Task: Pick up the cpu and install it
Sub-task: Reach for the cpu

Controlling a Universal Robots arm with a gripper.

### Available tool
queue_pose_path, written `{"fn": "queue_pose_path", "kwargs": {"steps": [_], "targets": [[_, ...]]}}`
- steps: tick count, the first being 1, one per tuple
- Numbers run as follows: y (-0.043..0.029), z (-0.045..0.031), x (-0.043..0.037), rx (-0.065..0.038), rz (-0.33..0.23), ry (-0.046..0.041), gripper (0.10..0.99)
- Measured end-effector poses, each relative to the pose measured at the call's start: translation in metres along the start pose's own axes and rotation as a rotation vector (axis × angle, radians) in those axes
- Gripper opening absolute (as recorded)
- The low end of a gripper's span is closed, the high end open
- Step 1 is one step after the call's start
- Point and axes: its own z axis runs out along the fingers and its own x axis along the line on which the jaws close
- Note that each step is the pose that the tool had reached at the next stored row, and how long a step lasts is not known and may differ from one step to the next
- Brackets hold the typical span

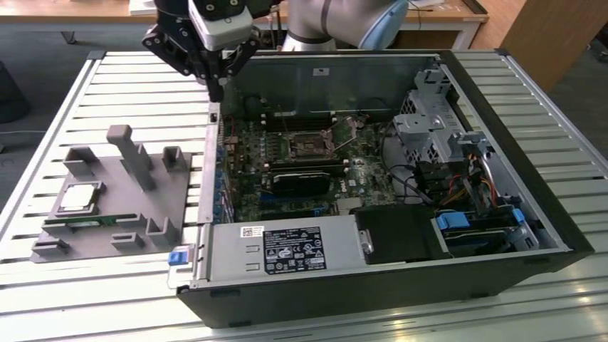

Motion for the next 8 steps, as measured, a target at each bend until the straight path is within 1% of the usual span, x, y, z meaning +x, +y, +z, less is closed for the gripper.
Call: {"fn": "queue_pose_path", "kwargs": {"steps": [8], "targets": [[-0.0003, 0.0006, 0.0039, 0.0, 0.0, 0.0001, 0.106]]}}
